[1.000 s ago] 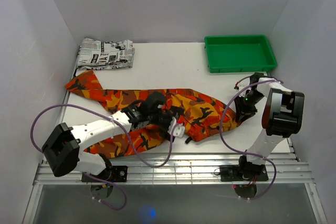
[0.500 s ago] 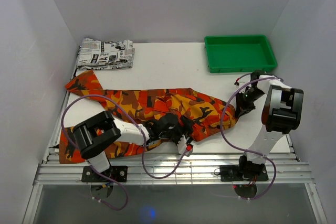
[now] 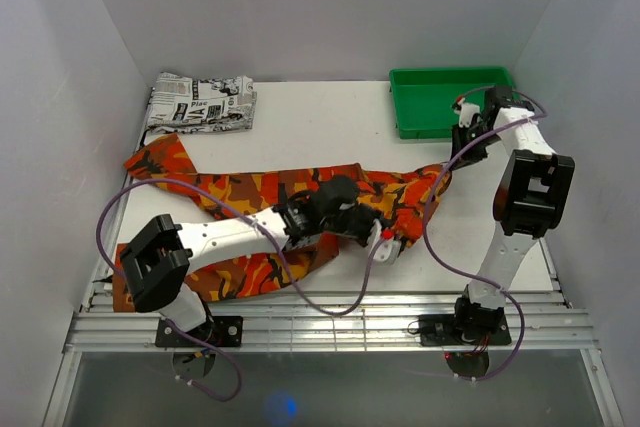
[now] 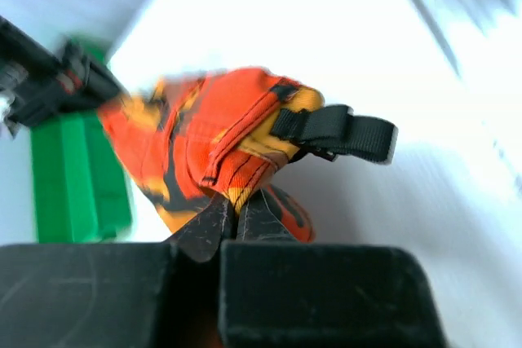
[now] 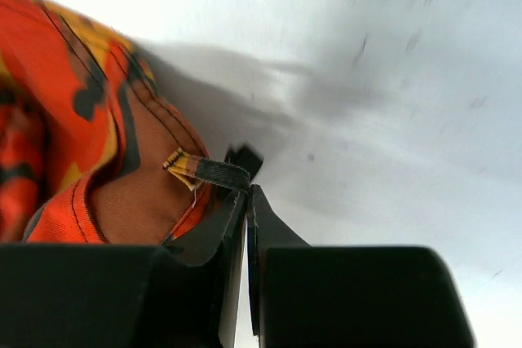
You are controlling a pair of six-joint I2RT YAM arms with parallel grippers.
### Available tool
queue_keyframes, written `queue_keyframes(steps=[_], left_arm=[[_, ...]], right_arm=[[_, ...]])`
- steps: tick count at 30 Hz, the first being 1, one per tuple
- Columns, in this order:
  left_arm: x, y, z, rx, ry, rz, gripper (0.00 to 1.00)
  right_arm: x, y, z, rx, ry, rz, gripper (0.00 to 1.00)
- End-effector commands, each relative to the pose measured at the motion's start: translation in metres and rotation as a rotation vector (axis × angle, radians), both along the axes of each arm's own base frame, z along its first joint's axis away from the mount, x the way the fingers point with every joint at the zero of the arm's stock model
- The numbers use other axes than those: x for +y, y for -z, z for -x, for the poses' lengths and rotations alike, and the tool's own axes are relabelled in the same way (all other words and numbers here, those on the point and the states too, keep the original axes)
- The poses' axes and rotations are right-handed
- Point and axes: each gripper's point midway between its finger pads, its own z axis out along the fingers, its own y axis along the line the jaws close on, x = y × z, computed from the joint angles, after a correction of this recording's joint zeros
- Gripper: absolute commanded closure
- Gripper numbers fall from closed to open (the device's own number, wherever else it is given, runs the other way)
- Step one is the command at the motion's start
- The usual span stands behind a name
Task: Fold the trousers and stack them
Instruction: Flatten the trousers out
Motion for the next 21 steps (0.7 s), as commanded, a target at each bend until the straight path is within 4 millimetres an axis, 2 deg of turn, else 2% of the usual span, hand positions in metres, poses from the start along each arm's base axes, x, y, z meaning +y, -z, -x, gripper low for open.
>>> queue_keyframes(steps=[1,3,4,5,6,7,8,9,10,11,12,13,14,16,17,18,19,21], left_arm=[[-0.014,-0.049,0.057,0.577,0.071,-0.060,1.00],[-0.024,-0.052,0.065,0.762,0.043,-0.081,1.00],[-0.036,-0.064,0.065,0.803,0.067,-0.049,1.00],[-0.046,-0.047,0.060,0.869,0.034,-0.070,1.00],[-0.053,-0.043,0.059,0.980,-0.017,-0.080,1.00],[-0.065,-0.049,0.054,1.014,-0.004,-0.044,0.99],[-0.071,-0.026,0.047,1.085,-0.046,-0.075,0.94],[-0.077,-0.023,0.044,1.126,-0.059,-0.066,0.76],[-0.082,-0.025,0.044,1.189,-0.062,-0.050,0.67],[-0.084,-0.017,0.045,1.227,-0.060,-0.063,0.59],[-0.085,-0.018,0.046,1.249,-0.061,-0.058,0.45],[-0.089,-0.026,0.048,1.281,-0.043,-0.037,0.33],[-0.088,-0.030,0.049,1.290,-0.034,-0.036,0.18],[-0.084,-0.042,0.050,1.286,-0.029,-0.015,0.15],[-0.080,-0.046,0.049,1.279,-0.031,-0.007,0.03],[-0.070,-0.058,0.048,1.262,-0.036,0.017,0.02],[-0.063,-0.059,0.047,1.259,-0.051,0.012,0.02],[-0.047,-0.060,0.030,1.252,-0.125,0.033,0.02]], right_arm=[[-0.004,-0.030,-0.057,-0.163,-0.003,-0.002,0.92],[-0.002,-0.040,-0.073,-0.192,-0.007,-0.014,0.92],[0.000,-0.044,-0.077,-0.203,-0.010,-0.026,0.92],[0.003,-0.049,-0.079,-0.209,-0.016,-0.037,0.92],[0.004,-0.052,-0.082,-0.216,-0.019,-0.047,0.92],[0.003,-0.064,-0.089,-0.247,-0.020,-0.045,0.92],[0.003,-0.069,-0.091,-0.255,-0.024,-0.043,0.86],[0.002,-0.075,-0.090,-0.257,-0.026,-0.037,0.80],[-0.004,-0.084,-0.092,-0.279,-0.030,-0.011,0.67],[-0.008,-0.088,-0.092,-0.286,-0.026,0.001,0.58],[-0.014,-0.097,-0.088,-0.294,-0.015,0.001,0.49],[-0.017,-0.104,-0.085,-0.302,-0.015,0.001,0.32],[-0.020,-0.110,-0.081,-0.303,-0.014,-0.002,0.27],[-0.026,-0.116,-0.063,-0.261,-0.012,-0.016,0.26],[-0.026,-0.116,-0.054,-0.236,-0.014,-0.029,0.26],[-0.029,-0.121,-0.044,-0.230,-0.015,-0.042,0.26],[-0.023,-0.120,-0.029,-0.190,-0.030,-0.072,0.27],[-0.013,-0.108,0.002,-0.116,-0.064,-0.105,0.30]])
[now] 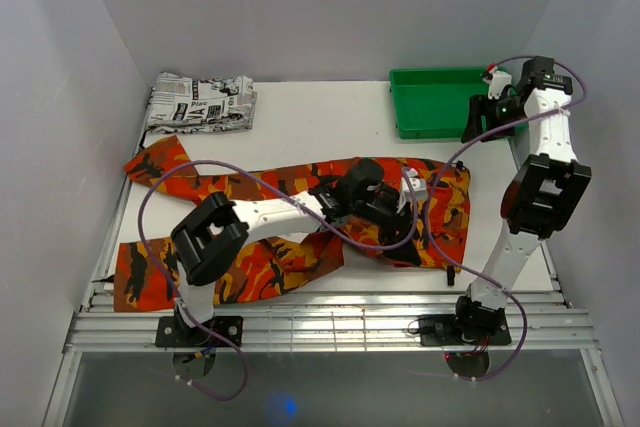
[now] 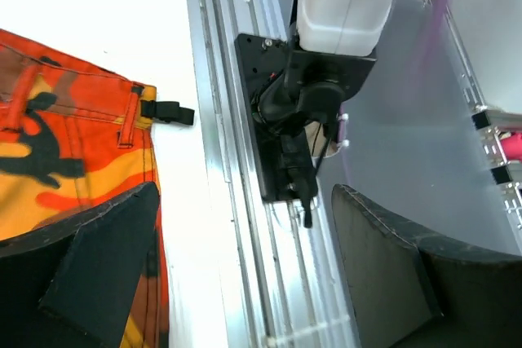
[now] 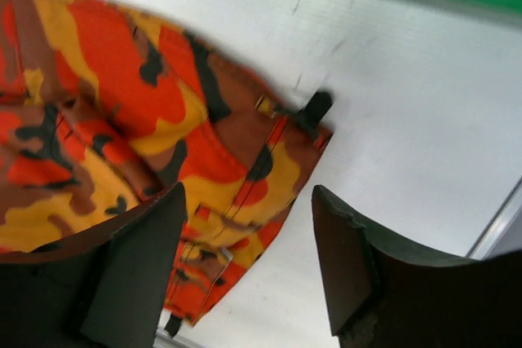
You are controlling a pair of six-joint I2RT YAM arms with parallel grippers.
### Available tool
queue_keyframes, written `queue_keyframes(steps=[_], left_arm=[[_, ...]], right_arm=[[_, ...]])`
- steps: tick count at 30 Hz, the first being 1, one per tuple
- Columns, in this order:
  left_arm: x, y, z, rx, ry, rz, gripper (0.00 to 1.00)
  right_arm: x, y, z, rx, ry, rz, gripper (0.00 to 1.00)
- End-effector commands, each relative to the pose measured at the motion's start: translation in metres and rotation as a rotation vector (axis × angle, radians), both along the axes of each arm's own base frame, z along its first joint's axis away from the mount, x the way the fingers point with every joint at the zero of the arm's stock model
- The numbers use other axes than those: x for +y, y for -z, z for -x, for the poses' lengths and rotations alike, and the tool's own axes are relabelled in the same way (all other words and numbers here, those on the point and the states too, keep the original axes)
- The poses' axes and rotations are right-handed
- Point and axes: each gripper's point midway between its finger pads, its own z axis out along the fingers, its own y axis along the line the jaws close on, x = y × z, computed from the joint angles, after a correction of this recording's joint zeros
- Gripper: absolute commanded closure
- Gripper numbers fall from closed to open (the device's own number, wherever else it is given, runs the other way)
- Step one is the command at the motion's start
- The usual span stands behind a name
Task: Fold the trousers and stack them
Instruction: Flatten the trousers out
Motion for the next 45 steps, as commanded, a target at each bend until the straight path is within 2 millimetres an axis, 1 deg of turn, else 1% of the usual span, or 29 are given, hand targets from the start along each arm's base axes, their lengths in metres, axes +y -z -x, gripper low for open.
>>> queue_keyframes(steps=[1,2,3,4,5,6,8,9,10,11,12,13,16,17,23,25,27,29,30,32,33,34,35,37,38,40,41,42,45], left_arm=[[0.035,-0.064,-0.018,-0.012,-0.089,0.056,0.02],[0.047,-0.065,-0.043,-0.009,-0.158,0.040,0.02],[0.060,-0.062,-0.055,0.024,-0.207,-0.005,0.02],[0.072,-0.064,-0.069,0.033,-0.261,-0.036,0.03],[0.089,-0.061,-0.097,0.043,-0.342,-0.070,0.03],[0.107,-0.046,-0.104,0.075,-0.379,-0.163,0.04],[0.136,-0.038,-0.140,0.077,-0.505,-0.254,0.04],[0.151,-0.030,-0.148,0.097,-0.543,-0.303,0.04],[0.170,-0.016,-0.148,0.126,-0.564,-0.376,0.04],[0.195,-0.006,-0.165,0.129,-0.653,-0.430,0.04],[0.214,0.004,-0.166,0.162,-0.683,-0.481,0.02],[0.240,0.010,-0.178,0.182,-0.738,-0.506,0.02],[0.289,0.034,-0.180,0.267,-0.819,-0.605,0.02],[0.321,0.047,-0.190,0.287,-0.903,-0.659,0.02],[0.430,0.112,-0.188,0.402,-1.070,-0.885,0.04],[0.456,0.134,-0.193,0.440,-1.106,-0.912,0.05],[0.479,0.144,-0.203,0.426,-1.143,-0.919,0.07],[0.491,0.146,-0.214,0.413,-1.160,-0.913,0.08],[0.492,0.141,-0.217,0.398,-1.141,-0.897,0.08],[0.491,0.111,-0.236,0.325,-1.132,-0.808,0.07],[0.492,0.097,-0.242,0.288,-1.134,-0.783,0.06],[0.498,0.073,-0.257,0.214,-1.140,-0.721,0.05],[0.502,0.053,-0.264,0.156,-1.148,-0.692,0.03],[0.523,0.032,-0.270,0.080,-1.135,-0.683,0.02],[0.532,0.007,-0.285,-0.002,-1.136,-0.652,0.02],[0.556,0.010,-0.284,-0.041,-1.067,-0.705,0.02],[0.569,-0.004,-0.294,-0.097,-1.068,-0.720,0.02],[0.582,0.013,-0.292,-0.058,-1.047,-0.772,0.02],[0.619,0.021,-0.287,-0.124,-0.951,-0.847,0.08]], right_arm=[[0.031,-0.015,0.071,0.116,-0.096,-0.121,0.33],[0.039,-0.005,0.085,0.154,-0.114,-0.143,0.35],[0.054,0.017,0.115,0.243,-0.146,-0.154,0.37],[0.061,0.028,0.129,0.284,-0.160,-0.157,0.40],[0.066,0.041,0.135,0.289,-0.177,-0.141,0.41],[0.076,0.062,0.160,0.358,-0.214,-0.100,0.41],[0.090,0.084,0.174,0.387,-0.280,-0.035,0.42],[0.091,0.094,0.181,0.412,-0.300,-0.008,0.42],[0.083,0.110,0.194,0.460,-0.312,0.059,0.42],[0.077,0.121,0.196,0.479,-0.321,0.100,0.42],[0.063,0.132,0.192,0.470,-0.316,0.183,0.43],[0.056,0.140,0.195,0.483,-0.331,0.224,0.43],[0.023,0.162,0.193,0.488,-0.354,0.395,0.43],[0.009,0.166,0.195,0.508,-0.346,0.434,0.43],[-0.069,0.173,0.191,0.523,-0.255,0.603,0.43],[-0.089,0.170,0.193,0.534,-0.236,0.639,0.43],[-0.110,0.167,0.192,0.530,-0.208,0.662,0.43],[-0.118,0.160,0.193,0.533,-0.194,0.659,0.44],[-0.116,0.151,0.182,0.495,-0.192,0.644,0.44],[-0.101,0.132,0.174,0.459,-0.207,0.569,0.44],[-0.086,0.124,0.164,0.415,-0.216,0.488,0.43],[-0.080,0.104,0.142,0.345,-0.197,0.458,0.43],[-0.070,0.093,0.132,0.308,-0.202,0.429,0.42],[-0.049,0.070,0.108,0.216,-0.211,0.359,0.42],[-0.036,0.066,0.101,0.191,-0.235,0.349,0.42],[-0.024,0.056,0.083,0.130,-0.246,0.347,0.42],[-0.012,0.057,0.077,0.116,-0.271,0.353,0.42],[-0.010,0.057,0.072,0.112,-0.274,0.377,0.42],[0.006,0.062,0.057,0.098,-0.312,0.404,0.43]])
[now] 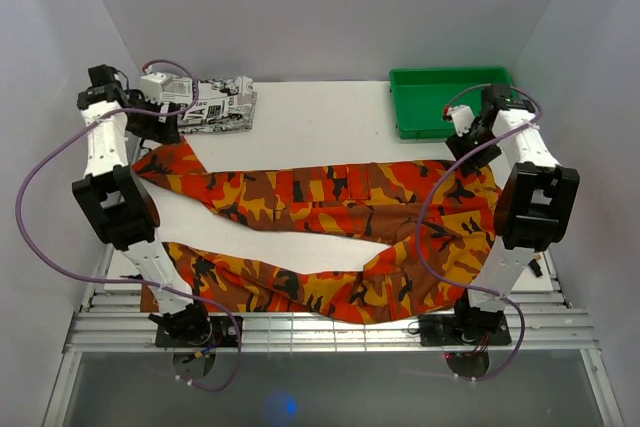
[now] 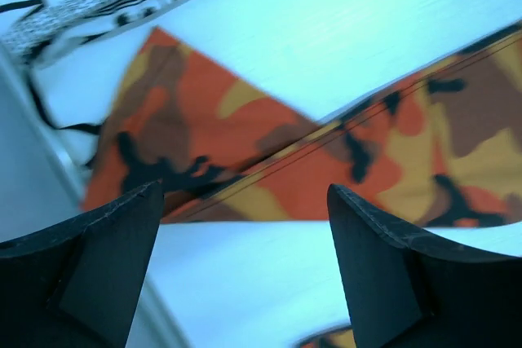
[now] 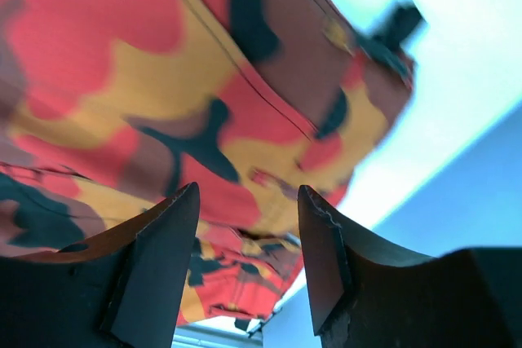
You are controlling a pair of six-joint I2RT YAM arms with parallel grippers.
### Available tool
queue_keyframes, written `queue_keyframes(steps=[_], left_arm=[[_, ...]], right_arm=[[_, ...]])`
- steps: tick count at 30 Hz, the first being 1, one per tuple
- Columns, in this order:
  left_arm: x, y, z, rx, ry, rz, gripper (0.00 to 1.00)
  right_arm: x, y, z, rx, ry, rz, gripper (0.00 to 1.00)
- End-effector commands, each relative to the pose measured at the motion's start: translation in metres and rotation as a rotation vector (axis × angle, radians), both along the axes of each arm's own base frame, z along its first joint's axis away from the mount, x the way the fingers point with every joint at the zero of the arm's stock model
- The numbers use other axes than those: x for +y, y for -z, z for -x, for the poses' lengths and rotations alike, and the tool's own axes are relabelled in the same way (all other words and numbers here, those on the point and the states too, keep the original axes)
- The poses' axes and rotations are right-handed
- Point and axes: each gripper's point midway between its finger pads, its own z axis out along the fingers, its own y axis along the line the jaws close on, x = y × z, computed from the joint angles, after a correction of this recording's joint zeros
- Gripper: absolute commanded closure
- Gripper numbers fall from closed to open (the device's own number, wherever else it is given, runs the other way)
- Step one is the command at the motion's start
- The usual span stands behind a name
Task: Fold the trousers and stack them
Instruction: Flatten the trousers out
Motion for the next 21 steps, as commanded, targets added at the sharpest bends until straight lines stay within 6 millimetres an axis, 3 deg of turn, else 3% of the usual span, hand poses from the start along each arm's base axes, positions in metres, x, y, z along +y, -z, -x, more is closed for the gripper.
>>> queue_keyframes(steps=[1,5,10,11,18,21], left_arm=[[0.033,0.050,0.032,0.172,0.192,-0.074,0.10],[0.050,0.070,0.047,0.201,0.409,-0.148,0.22],[0.062,0.086,0.049,0.122,0.620,-0.228,0.22],[0.065,0.091,0.050,0.131,0.636,-0.244,0.22],[0.073,0.122,0.045,0.105,0.705,-0.303,0.24],[0.073,0.129,0.046,0.112,0.710,-0.298,0.39]], right_arm=[[0.025,0.005,-0.014,0.000,-0.039,-0.024,0.43],[0.039,0.022,-0.025,0.016,-0.095,0.004,0.44],[0.041,0.042,-0.028,0.050,-0.094,0.028,0.46],[0.054,0.046,-0.027,0.059,-0.122,0.026,0.46],[0.054,0.063,-0.021,0.081,-0.128,0.036,0.47],[0.045,0.069,-0.019,0.089,-0.126,0.083,0.47]])
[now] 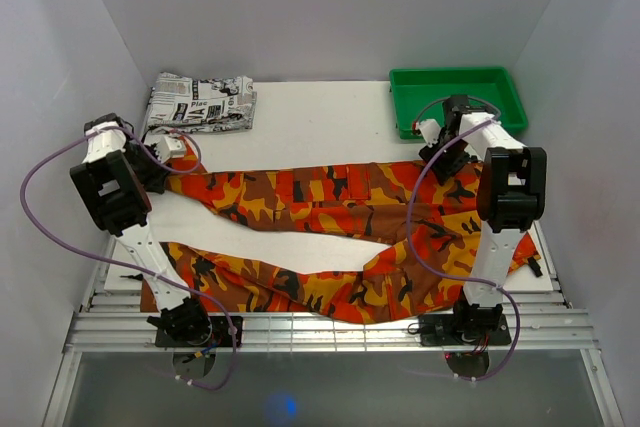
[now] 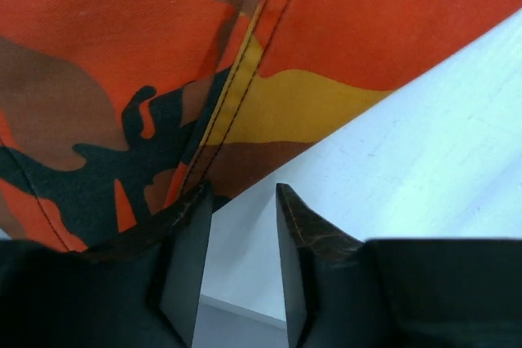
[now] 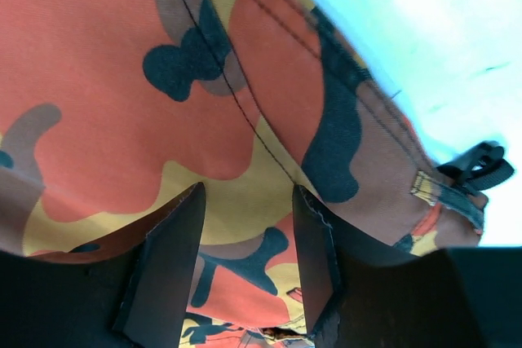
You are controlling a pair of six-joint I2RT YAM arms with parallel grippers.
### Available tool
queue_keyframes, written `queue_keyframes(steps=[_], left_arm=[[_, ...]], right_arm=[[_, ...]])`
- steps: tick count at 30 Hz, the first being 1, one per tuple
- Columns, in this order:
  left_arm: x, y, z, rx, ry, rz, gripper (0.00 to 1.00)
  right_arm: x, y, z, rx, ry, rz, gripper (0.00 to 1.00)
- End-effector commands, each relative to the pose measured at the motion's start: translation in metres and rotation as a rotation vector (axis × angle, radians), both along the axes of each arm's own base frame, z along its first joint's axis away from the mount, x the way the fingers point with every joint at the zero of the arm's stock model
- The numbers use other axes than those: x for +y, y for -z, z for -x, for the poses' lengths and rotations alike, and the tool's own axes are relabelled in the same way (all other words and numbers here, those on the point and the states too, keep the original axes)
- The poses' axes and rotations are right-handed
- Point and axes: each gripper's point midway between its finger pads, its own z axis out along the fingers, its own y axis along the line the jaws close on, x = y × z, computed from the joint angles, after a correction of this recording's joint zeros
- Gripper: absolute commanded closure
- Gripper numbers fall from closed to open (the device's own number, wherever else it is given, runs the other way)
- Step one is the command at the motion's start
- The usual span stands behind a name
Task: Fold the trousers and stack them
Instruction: Flatten the trousers out
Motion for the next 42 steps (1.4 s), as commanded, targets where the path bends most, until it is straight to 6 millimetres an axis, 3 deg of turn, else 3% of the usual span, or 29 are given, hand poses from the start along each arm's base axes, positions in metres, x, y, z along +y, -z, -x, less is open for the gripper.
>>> queue_keyframes(steps=[1,3,4,5,6,11,14,15,17,18,19,21,22,23,25,27,33,35,36,38,42], left_arm=[[0.005,-0.013,-0.011,-0.085,0.061,-0.027,0.56],[-0.001,-0.013,-0.002,-0.075,0.079,-0.015,0.70],[-0.002,-0.024,-0.001,-0.098,0.083,-0.025,0.77],[-0.003,-0.028,0.001,-0.107,0.086,-0.023,0.92],[-0.005,-0.030,0.005,-0.108,0.081,-0.020,0.97],[-0.007,-0.077,0.009,-0.230,0.022,-0.013,1.00],[-0.003,-0.093,0.013,-0.282,-0.011,-0.016,1.00],[0.000,-0.103,0.009,-0.329,-0.017,-0.042,0.95],[0.002,-0.098,0.011,-0.332,-0.021,-0.051,0.52],[0.002,-0.095,0.007,-0.341,-0.016,-0.050,0.19],[0.002,-0.093,0.005,-0.341,-0.016,-0.041,0.02],[0.002,-0.093,-0.004,-0.350,-0.001,-0.020,0.02],[0.003,-0.079,-0.008,-0.322,-0.005,0.003,0.02],[0.008,-0.088,-0.020,-0.348,0.012,-0.007,0.02],[0.007,-0.069,-0.023,-0.290,0.018,0.043,0.02],[0.012,-0.070,-0.034,-0.302,0.029,0.046,0.02],[0.020,-0.030,-0.043,-0.239,0.046,0.043,0.07],[0.023,-0.016,-0.042,-0.211,0.042,0.042,0.09],[0.023,-0.012,-0.041,-0.200,0.042,0.041,0.11],[0.022,-0.003,-0.038,-0.178,0.045,0.044,0.14],[0.014,-0.002,-0.028,-0.166,0.060,0.054,0.39]], right_arm=[[-0.010,0.007,0.000,-0.001,0.006,0.051,0.47],[-0.015,0.013,0.005,0.020,0.017,0.080,0.48],[-0.017,0.014,0.005,0.023,0.020,0.087,0.48],[-0.019,0.018,0.007,0.030,0.025,0.095,0.48],[-0.021,0.020,0.009,0.036,0.030,0.098,0.48],[-0.021,0.021,0.010,0.034,0.041,0.089,0.49],[-0.018,0.017,0.007,0.021,0.045,0.074,0.50],[-0.018,0.017,0.007,0.020,0.047,0.066,0.50],[-0.016,0.015,0.006,0.019,0.048,0.061,0.49],[-0.016,0.015,0.006,0.023,0.050,0.058,0.48],[-0.016,0.015,0.007,0.028,0.050,0.058,0.47],[-0.015,0.014,0.005,0.024,0.050,0.056,0.43],[-0.016,0.013,0.005,0.025,0.051,0.054,0.39],[-0.014,0.012,0.005,0.019,0.048,0.051,0.37],[-0.014,0.011,0.006,0.021,0.045,0.047,0.32],[-0.014,0.010,0.005,0.021,0.042,0.048,0.31],[-0.016,0.018,0.007,0.053,0.030,0.064,0.13],[-0.017,0.020,0.008,0.061,0.028,0.067,0.12],[-0.017,0.021,0.010,0.070,0.028,0.067,0.06],[-0.018,0.023,0.011,0.081,0.028,0.069,0.08],[-0.020,0.027,0.015,0.096,0.032,0.083,0.09]])
